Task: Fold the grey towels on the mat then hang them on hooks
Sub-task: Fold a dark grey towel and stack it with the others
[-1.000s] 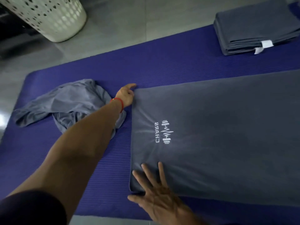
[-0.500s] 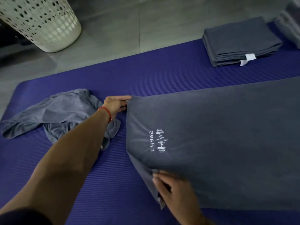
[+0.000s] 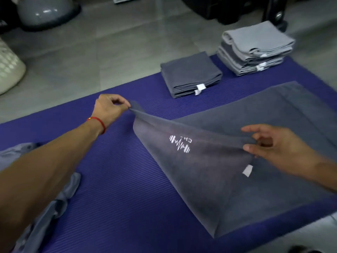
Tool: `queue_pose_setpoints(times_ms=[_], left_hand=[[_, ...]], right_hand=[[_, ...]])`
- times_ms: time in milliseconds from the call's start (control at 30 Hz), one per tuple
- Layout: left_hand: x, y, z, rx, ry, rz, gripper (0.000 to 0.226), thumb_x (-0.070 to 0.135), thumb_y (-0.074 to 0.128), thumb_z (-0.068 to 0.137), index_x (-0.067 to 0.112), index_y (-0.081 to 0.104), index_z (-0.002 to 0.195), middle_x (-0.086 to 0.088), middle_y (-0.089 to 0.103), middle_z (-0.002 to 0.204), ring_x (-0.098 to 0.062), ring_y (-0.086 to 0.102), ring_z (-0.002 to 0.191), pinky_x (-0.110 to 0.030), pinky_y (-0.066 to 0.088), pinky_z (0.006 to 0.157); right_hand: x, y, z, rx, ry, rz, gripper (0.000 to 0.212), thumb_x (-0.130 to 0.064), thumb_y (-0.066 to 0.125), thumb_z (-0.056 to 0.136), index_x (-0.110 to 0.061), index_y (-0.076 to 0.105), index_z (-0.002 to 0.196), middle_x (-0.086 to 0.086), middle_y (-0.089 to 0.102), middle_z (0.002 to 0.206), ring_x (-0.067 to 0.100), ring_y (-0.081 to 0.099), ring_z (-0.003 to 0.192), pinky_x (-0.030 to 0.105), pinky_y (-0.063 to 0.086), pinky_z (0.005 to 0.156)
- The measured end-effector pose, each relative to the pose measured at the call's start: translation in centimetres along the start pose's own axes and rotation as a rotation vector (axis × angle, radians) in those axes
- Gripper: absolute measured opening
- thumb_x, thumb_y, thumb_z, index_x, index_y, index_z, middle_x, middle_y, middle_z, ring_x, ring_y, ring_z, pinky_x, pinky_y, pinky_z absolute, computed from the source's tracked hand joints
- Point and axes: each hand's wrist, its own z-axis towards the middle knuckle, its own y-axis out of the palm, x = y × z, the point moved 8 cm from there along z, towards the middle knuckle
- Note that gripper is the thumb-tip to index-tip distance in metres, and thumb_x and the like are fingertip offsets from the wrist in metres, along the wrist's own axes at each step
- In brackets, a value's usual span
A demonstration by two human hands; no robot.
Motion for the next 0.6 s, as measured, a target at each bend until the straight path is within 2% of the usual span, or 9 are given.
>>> queue_pose_setpoints(times_ms=[167,233,300,333,367,433,467,533,600], left_hand=[[11.5,8.7,3.1,-0.127,0.27,0.148,0.017,0.004,0.072,0.077,0.018,0.081,0.081,0.004,0.074,0.08,-0.004,0.067,0.076,-0.002,0.046,0.073],[15.7,12.4,3.9,-0.185,0.356,0.152,0.021,0.003,0.073,0.076,0.018,0.082,0.089,0.004,0.074,0.085,-0.003,0.066,0.078,-0.002,0.046,0.076],[19.4,16.4,4.1,-0.249,0.446,0.138,0.025,0.003,0.075,0.078,0.018,0.082,0.097,0.005,0.073,0.091,-0.001,0.066,0.079,-0.006,0.048,0.081],[21.1,18.5,4.1,-0.277,0.487,0.141,0.025,0.004,0.076,0.079,0.017,0.082,0.099,0.004,0.073,0.094,-0.002,0.067,0.08,-0.009,0.05,0.083],[22.7,20.7,3.9,-0.3,0.536,0.158,0.025,0.003,0.076,0.079,0.016,0.081,0.101,0.001,0.074,0.095,-0.006,0.068,0.081,-0.01,0.05,0.084],[26.0,24.9,3.6,-0.308,0.657,0.217,0.022,0.002,0.078,0.079,0.011,0.081,0.1,-0.006,0.075,0.093,-0.019,0.07,0.081,-0.009,0.045,0.081],[27.4,26.7,3.7,-0.305,0.69,0.24,0.019,0.003,0.079,0.079,0.009,0.081,0.097,-0.008,0.074,0.091,-0.023,0.07,0.08,-0.013,0.045,0.08],[29.9,29.9,4.7,-0.295,0.712,0.265,0.013,0.004,0.075,0.081,0.009,0.08,0.092,-0.011,0.071,0.089,-0.026,0.067,0.08,-0.027,0.051,0.081],[32.2,33.1,5.7,-0.307,0.744,0.28,0.009,0.005,0.07,0.083,0.01,0.074,0.089,-0.011,0.062,0.094,-0.027,0.06,0.088,-0.033,0.05,0.083]], right_hand=[[2.5,-9.7,-1.6,0.022,0.052,-0.035,0.024,-0.001,0.08,0.083,-0.021,0.076,0.096,0.003,0.074,0.073,0.009,0.065,0.054,0.01,0.051,0.058],[4.0,-13.2,-3.0,0.066,0.092,-0.042,0.024,-0.039,0.091,0.071,-0.034,0.078,0.089,0.004,0.076,0.075,0.015,0.069,0.06,0.019,0.054,0.066],[7.6,-16.4,-4.3,0.113,0.144,-0.003,0.066,-0.084,0.081,0.041,-0.041,0.076,0.092,0.007,0.076,0.079,0.021,0.072,0.066,0.028,0.056,0.071],[9.8,-18.0,-4.9,0.173,0.183,0.064,0.069,-0.086,0.079,0.039,-0.042,0.076,0.092,0.008,0.076,0.08,0.024,0.073,0.069,0.03,0.056,0.073],[11.5,-19.3,-5.6,0.238,0.206,0.111,0.053,-0.074,0.085,0.048,-0.041,0.077,0.09,0.009,0.076,0.081,0.025,0.074,0.071,0.029,0.057,0.074],[15.4,-21.4,-6.5,0.388,0.219,0.229,0.017,-0.026,0.086,0.074,-0.032,0.078,0.088,0.014,0.076,0.087,0.021,0.073,0.072,0.02,0.058,0.069],[17.6,-21.9,-6.9,0.431,0.242,0.249,0.018,-0.012,0.082,0.08,-0.027,0.077,0.09,0.018,0.075,0.09,0.018,0.071,0.07,0.015,0.057,0.066],[21.1,-21.3,-7.6,0.405,0.321,0.363,0.033,-0.027,0.092,0.071,-0.021,0.076,0.099,0.019,0.074,0.092,0.018,0.071,0.071,0.015,0.057,0.066],[24.8,-20.6,-8.1,0.399,0.381,0.483,0.076,-0.063,0.096,0.042,-0.019,0.078,0.101,0.013,0.075,0.087,0.02,0.073,0.076,0.021,0.06,0.069]])
